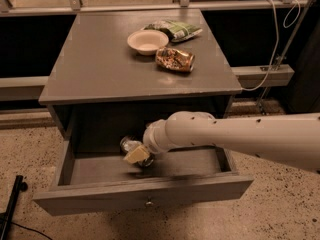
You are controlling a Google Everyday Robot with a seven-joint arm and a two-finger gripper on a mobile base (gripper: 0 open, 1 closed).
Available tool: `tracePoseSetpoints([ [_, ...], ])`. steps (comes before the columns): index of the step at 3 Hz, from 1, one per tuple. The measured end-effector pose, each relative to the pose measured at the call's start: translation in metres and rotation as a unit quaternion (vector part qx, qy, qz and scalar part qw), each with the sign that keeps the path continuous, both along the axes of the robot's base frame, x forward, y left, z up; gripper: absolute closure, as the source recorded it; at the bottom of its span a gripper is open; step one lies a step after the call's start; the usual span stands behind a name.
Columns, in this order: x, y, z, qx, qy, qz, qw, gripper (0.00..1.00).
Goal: Pick 7up can from top drawer and place on counter
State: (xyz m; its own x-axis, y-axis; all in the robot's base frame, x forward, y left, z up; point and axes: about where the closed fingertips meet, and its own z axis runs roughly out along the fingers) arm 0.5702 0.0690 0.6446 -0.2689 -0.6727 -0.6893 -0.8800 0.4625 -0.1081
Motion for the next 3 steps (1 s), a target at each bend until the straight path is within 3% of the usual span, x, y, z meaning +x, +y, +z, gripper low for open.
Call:
tracePoseSetpoints([
  [2,-0.016,-0.005,-0.024,0.003,0.033,0.016,0.9993,0.64],
  [3,-0.015,-0.001,-0.011,0.032,0.027,0.038,0.9984,0.95],
])
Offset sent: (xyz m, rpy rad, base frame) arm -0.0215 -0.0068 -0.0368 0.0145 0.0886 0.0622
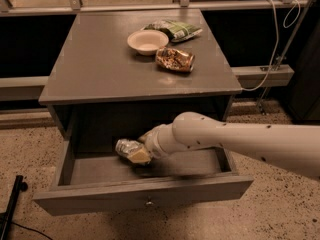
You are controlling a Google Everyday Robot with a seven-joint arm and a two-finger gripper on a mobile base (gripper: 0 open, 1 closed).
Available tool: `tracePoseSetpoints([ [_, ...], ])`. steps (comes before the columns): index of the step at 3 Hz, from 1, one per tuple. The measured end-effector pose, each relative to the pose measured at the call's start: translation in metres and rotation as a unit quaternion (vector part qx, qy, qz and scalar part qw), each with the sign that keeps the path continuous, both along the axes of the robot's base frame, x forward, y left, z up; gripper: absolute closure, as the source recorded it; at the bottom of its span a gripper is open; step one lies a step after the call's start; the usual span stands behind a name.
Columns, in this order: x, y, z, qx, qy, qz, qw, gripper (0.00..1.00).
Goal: Pick 7up can from top drawer and place on counter
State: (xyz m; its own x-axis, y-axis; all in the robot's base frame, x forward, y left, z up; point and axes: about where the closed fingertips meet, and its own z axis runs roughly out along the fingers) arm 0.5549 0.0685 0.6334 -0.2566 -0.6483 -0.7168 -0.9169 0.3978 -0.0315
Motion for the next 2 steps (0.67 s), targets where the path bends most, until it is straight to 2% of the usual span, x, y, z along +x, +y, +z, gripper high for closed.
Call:
tracePoseSetpoints([
  [1,0.007,0.003,0.06,0.06,-0.049,0.024,0.9967,1.0],
  [2,0.005,-0.017,0.156,0.091,-0.137,0.066,0.9842,1.0],
])
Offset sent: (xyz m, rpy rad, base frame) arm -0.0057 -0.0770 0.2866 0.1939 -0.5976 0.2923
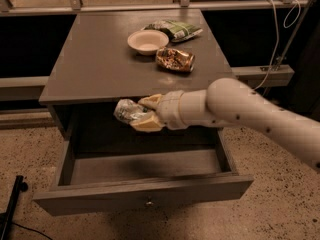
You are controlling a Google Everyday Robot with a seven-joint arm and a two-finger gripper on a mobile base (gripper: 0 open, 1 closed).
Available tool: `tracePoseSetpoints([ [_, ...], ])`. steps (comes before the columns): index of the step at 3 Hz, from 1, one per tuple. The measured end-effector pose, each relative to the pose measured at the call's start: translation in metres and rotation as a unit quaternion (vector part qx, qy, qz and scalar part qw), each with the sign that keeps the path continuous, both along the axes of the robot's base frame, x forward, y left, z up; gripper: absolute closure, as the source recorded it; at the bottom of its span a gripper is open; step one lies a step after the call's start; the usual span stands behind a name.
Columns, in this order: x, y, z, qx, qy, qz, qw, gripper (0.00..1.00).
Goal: Pick 7up can from top drawer and place on counter
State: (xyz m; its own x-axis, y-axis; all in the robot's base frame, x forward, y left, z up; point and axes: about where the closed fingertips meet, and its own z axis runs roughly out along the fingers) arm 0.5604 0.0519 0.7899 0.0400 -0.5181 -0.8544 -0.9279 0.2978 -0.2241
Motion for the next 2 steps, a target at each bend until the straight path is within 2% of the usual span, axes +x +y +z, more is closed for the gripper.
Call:
tracePoseSetpoints([
  [1,-0.005,-0.025,0.082,-0.029,-0.102,0.047,0.9932,1.0],
  [2,0.007,-0.042,0.149,-0.096,-0.184,0.06,0.9763,1.0],
])
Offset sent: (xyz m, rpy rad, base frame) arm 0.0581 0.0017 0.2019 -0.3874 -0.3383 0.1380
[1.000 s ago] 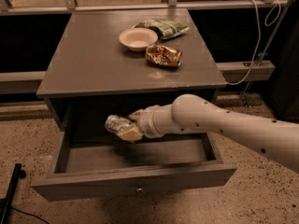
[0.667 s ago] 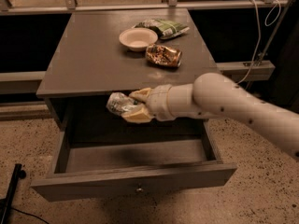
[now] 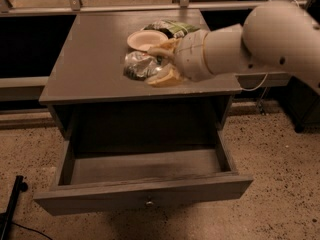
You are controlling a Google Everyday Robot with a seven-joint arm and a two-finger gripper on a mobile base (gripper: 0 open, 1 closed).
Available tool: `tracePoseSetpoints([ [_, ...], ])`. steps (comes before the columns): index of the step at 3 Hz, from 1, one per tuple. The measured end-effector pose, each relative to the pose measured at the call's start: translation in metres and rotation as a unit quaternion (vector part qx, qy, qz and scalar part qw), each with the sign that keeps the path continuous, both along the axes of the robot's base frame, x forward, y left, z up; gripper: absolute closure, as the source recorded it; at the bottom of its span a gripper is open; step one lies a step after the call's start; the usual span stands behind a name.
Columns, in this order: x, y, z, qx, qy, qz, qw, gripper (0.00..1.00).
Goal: Pick 7up can from top drawer and place on counter
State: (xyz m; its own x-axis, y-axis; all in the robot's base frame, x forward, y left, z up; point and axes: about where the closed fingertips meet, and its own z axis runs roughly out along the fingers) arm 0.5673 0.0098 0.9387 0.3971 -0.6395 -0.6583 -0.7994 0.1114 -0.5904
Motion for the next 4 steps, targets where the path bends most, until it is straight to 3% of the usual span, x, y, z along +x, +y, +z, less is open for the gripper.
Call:
tracePoseSetpoints([
  [1,0.039,-0.018,0.023,-0.078,-0.01,-0.03,0.9965,1.0],
  [2,0.073,0.003,0.022,-0.109,0.037,-0.038,0.9926,1.0],
  [3,0.09,0.08,0.012,-0.103,0.081,0.026,0.991,1.0],
  [4,0.083,0.176,0.0,-0.088,0.114,0.115,0.9829,0.85],
])
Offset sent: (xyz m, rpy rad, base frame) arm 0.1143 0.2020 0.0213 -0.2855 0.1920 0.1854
